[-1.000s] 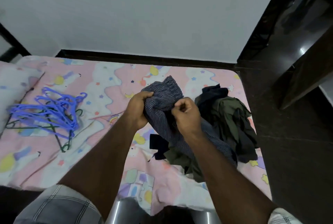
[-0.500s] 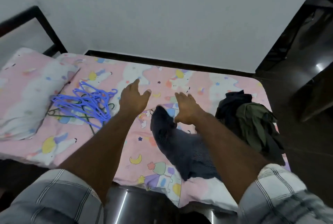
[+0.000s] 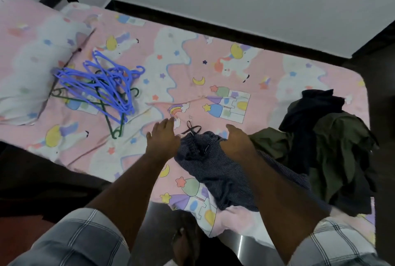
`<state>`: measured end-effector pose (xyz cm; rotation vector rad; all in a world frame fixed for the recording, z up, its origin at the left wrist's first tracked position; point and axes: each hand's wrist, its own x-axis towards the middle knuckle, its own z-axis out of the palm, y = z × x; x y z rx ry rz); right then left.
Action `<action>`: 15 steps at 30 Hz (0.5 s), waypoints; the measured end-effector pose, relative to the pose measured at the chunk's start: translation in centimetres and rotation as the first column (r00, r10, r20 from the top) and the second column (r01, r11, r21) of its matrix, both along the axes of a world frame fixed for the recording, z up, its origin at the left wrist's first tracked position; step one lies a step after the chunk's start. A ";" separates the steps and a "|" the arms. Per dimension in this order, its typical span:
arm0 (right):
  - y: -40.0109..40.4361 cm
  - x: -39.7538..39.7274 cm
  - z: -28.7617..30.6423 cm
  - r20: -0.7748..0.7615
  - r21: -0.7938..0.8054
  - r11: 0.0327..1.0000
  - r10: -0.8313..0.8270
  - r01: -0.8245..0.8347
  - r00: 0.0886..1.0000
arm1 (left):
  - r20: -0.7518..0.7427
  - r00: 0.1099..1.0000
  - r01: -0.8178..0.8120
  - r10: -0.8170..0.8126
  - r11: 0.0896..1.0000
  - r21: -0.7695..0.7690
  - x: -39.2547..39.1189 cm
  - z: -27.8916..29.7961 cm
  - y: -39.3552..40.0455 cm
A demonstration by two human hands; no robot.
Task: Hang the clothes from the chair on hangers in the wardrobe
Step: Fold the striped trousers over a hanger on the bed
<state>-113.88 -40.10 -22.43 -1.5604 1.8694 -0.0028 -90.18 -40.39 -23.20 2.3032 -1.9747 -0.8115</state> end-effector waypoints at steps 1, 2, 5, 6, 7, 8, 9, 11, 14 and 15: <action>-0.6 -0.2 -1.3 0.008 0.016 1.000 0.006 -0.006 1.000 | 0.002 1.000 0.011 -0.011 1.000 0.026 -0.5 -1.1 -0.5; -1.2 -0.4 -2.7 0.022 0.032 0.999 0.008 -0.008 1.000 | 0.002 1.000 0.021 -0.021 0.999 0.050 -1.0 -2.2 -1.0; -3.2 -0.6 -6.5 0.066 0.070 0.998 0.002 -0.006 0.998 | 0.011 0.998 0.065 -0.066 0.991 0.117 -2.2 -5.7 -2.5; -3.9 -0.6 -7.8 0.081 0.074 0.997 -0.002 -0.004 0.997 | 0.012 0.996 0.081 -0.084 0.987 0.138 -2.5 -6.8 -3.0; -4.6 -0.6 -9.1 0.094 0.076 0.997 -0.006 -0.002 0.996 | 0.009 0.995 0.097 -0.100 0.983 0.154 -2.8 -7.9 -3.6; -5.5 -0.6 -10.2 0.106 0.078 0.997 -0.006 -0.003 0.994 | 0.007 0.993 0.115 -0.118 0.980 0.164 -3.0 -9.0 -4.1; -6.3 -0.6 -11.3 0.115 0.079 0.997 0.003 -0.012 0.993 | 0.008 0.990 0.136 -0.140 0.975 0.173 -3.2 -9.9 -4.5; -7.8 -0.5 -13.5 0.126 0.086 0.995 0.037 -0.048 0.991 | 0.013 0.981 0.188 -0.195 0.960 0.205 -3.7 -11.7 -5.3; -9.7 -0.3 -16.3 0.126 0.109 0.992 0.053 -0.067 0.991 | -0.039 0.974 0.228 -0.225 0.943 0.242 -4.3 -13.8 -6.1; -10.2 -0.1 -17.1 0.137 0.119 0.990 0.056 -0.073 0.989 | -0.072 0.976 0.219 -0.207 0.944 0.249 -4.4 -14.4 -6.3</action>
